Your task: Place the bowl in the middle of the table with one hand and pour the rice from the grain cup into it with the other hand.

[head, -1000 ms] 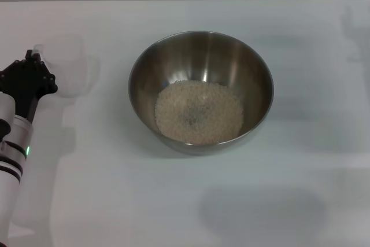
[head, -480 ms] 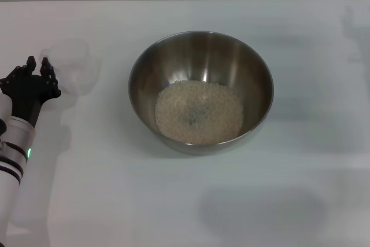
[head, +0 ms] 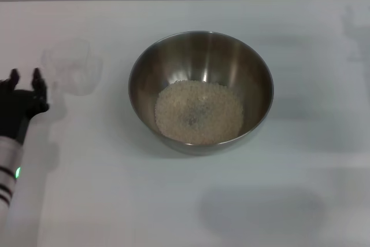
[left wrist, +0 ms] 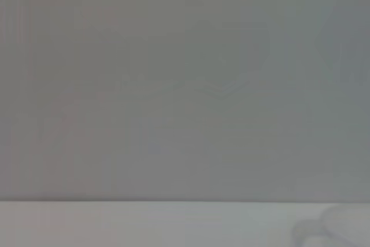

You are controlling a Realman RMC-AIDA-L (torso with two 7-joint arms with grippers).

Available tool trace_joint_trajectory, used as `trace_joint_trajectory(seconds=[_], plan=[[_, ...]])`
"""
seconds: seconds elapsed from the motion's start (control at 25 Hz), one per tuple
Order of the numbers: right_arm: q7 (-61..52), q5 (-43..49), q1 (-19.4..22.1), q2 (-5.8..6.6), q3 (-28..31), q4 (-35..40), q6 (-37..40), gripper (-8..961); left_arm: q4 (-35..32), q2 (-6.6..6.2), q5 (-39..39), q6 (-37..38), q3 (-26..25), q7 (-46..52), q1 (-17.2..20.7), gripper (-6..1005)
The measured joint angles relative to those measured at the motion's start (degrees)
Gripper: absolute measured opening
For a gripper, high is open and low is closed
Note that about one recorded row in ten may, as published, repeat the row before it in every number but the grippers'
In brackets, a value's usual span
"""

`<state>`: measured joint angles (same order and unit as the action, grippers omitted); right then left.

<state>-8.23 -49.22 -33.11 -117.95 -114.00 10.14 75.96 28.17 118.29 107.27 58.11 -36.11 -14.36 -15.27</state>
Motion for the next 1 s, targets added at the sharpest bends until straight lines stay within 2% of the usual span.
trace_joint_trajectory(seconds=[0.08,0.12,0.16,0.28,0.32,0.6,0.8,1.0], plan=[[0.0,-0.2,0.0,0.00,0.2,0.0,0.0,566,0.3,-0.02,0.0,3.1,0.3,0.1,1.8,388],[0.0,-0.3,0.4,-0.11,0.9,0.0,0.0,566,0.5,0.02,0.2,7.7,1.1,1.0,3.6,388],[0.0,-0.3,0.4,-0.11,0.9,0.0,0.0,566,0.5,0.02,0.2,7.7,1.1,1.0,3.6,389],[0.1,-0.4,1.0,-0.49,2.3,-0.4,0.0,566,-1.1,0.11,2.6,16.5,1.8,5.9,4.8,390],[0.2,-0.4,1.3,-0.61,2.5,-0.6,0.1,566,-3.7,0.13,4.6,20.9,1.8,9.6,4.2,390],[0.2,-0.1,3.4,-1.20,2.4,-1.0,1.4,566,-9.3,0.13,6.0,26.2,1.9,17.2,0.8,391],[0.3,0.1,4.5,-1.53,1.6,-1.0,2.2,566,-13.2,0.16,5.8,27.9,1.2,19.5,-2.9,534],[0.2,0.5,4.9,-1.56,1.5,-1.0,2.2,566,-13.1,0.36,5.5,28.0,-1.1,19.5,-3.7,756]])
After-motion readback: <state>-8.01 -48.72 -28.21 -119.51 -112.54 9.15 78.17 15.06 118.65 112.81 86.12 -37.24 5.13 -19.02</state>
